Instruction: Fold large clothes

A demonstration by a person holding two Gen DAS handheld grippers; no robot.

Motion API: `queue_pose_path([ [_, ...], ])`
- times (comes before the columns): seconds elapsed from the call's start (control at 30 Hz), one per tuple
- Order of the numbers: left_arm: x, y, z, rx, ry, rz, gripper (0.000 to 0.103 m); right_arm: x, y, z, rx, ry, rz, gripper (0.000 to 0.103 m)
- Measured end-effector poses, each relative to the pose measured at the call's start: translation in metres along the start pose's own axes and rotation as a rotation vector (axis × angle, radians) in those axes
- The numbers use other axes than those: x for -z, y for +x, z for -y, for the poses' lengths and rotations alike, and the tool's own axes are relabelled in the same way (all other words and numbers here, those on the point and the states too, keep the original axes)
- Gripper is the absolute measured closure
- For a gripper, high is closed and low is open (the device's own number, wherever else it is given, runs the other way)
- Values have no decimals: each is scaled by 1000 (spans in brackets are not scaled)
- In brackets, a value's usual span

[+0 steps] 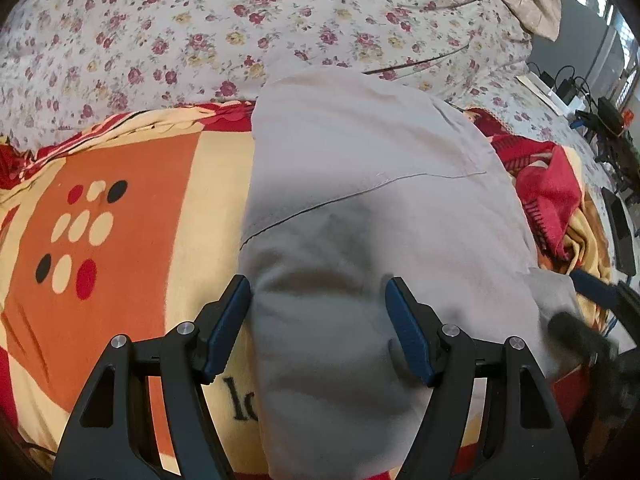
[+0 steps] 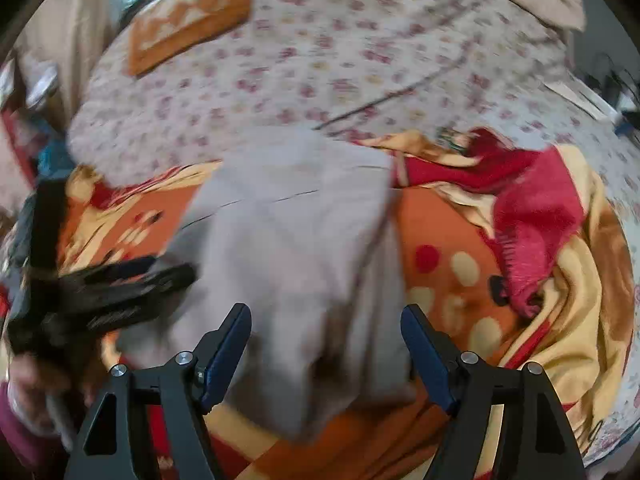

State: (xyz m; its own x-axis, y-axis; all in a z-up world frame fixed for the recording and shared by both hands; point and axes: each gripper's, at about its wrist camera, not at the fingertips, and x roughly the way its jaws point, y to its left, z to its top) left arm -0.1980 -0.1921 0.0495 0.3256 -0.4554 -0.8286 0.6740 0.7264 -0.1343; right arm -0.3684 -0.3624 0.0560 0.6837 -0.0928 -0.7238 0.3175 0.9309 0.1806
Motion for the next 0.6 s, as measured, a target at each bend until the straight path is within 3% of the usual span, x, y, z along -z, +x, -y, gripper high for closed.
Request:
queue_pose_path([
  [0.1,2,-4,1,-1,-2,-3,33,9,5,-14,31,-77,-18,27],
  [0.2,5,-10,1,8,-1,-6,33,16,23,-14,214,-136,-51,27],
  [0.23,7,-13,0,7,4,-4,33,17,24,-12,231,-136,-52,27],
  [0.6,27,-43,-6,-38,3,116,33,20,-19,7,60,57,96,22],
])
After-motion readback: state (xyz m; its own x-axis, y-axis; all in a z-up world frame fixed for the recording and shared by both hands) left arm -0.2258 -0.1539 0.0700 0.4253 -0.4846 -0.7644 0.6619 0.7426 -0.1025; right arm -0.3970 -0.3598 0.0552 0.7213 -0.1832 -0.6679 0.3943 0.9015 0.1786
